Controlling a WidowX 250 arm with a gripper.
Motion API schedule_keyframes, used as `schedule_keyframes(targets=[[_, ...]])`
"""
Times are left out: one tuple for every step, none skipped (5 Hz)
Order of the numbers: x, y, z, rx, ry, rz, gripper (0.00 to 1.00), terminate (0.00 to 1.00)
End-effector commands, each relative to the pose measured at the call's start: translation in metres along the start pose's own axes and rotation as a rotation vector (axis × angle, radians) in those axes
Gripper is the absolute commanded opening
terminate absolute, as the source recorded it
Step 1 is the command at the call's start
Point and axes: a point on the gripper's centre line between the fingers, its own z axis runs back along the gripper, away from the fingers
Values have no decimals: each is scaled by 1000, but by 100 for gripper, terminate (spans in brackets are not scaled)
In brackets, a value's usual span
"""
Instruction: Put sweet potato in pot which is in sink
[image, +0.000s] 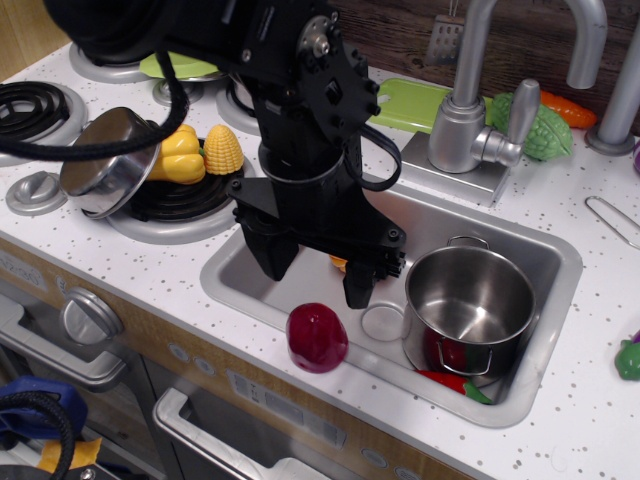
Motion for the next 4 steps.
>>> schedule_keyframes(targets=[[0,0,0,0,0,0,100,0],[-1,7,-11,-14,-30,-8,100,0],[-1,11,-18,-30,-54,-5,100,0],[-2,13,-30,-49,-90,-3,100,0]])
